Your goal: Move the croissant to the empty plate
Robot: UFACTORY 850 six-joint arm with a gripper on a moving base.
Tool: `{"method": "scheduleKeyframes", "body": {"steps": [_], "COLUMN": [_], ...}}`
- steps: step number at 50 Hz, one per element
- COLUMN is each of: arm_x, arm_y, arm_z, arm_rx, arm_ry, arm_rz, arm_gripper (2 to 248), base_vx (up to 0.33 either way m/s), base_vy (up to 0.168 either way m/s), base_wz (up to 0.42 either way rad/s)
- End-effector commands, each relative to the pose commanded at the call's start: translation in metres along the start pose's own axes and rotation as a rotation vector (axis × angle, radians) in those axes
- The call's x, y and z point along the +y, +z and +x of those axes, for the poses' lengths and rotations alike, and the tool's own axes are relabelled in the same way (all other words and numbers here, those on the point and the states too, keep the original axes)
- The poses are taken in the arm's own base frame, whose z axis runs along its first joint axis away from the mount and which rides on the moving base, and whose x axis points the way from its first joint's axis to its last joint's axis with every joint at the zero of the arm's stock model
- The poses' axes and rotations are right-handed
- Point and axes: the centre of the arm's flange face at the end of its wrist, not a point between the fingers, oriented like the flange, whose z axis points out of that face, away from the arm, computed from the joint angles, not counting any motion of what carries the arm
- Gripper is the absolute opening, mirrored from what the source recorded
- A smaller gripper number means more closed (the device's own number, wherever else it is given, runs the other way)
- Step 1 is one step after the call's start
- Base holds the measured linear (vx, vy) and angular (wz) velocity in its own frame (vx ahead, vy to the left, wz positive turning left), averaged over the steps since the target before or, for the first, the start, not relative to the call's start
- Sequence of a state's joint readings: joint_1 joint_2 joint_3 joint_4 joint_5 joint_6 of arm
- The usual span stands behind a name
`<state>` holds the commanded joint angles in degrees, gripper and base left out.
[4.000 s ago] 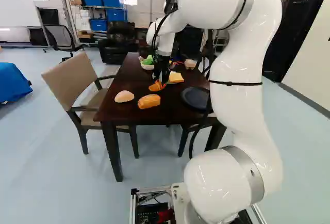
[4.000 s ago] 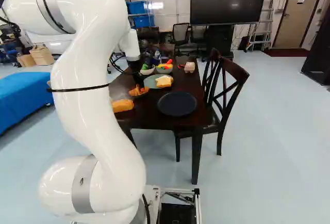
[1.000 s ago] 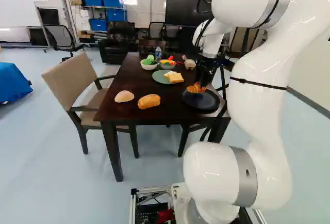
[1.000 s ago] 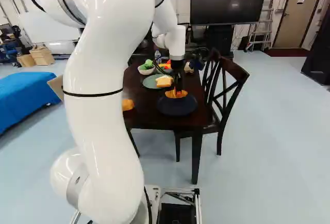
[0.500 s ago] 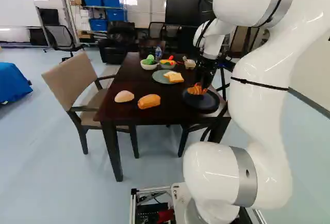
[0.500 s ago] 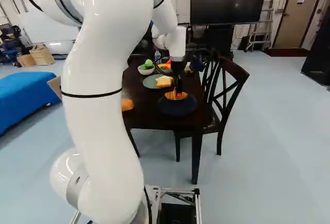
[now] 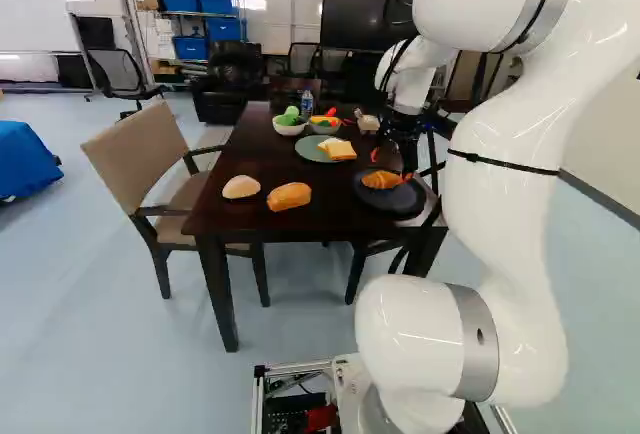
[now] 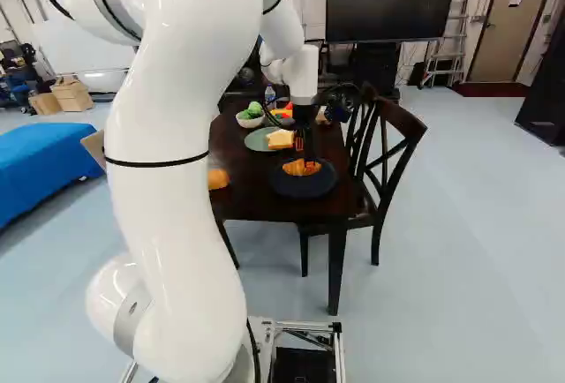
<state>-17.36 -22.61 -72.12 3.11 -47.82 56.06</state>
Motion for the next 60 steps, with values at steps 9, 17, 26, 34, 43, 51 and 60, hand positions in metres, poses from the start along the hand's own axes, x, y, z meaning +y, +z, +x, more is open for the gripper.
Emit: {"method": "scheduleKeyframes", "body": {"steps": [9, 17, 26, 34, 43, 51, 60], "arm_x": [0.000, 0.000, 0.002, 0.005, 0.009, 0.013, 0.018], "arm_y": [0.000, 0.000, -0.006, -0.017, -0.031, -0.044, -0.057], "arm_z": [0.000, 0.000, -0.001, -0.004, -0.007, -0.010, -0.015], "arm_rx": [0.000, 0.000, 0.005, 0.015, 0.025, 0.027, 0.024], "arm_ry": [0.000, 0.000, 0.000, -0.001, -0.002, -0.003, -0.005], "arm_rz": [0.000, 0.000, 0.008, 0.024, 0.041, 0.045, 0.042], "arm_gripper": [247, 247, 247, 247, 247, 247, 247], "base_vx": [0.000, 0.000, 0.000, 0.000, 0.000, 0.000, 0.000], "base_vy": [0.000, 0.000, 0.000, 0.000, 0.000, 0.000, 0.000], "base_wz": [0.000, 0.000, 0.000, 0.000, 0.000, 0.000, 0.000]}}
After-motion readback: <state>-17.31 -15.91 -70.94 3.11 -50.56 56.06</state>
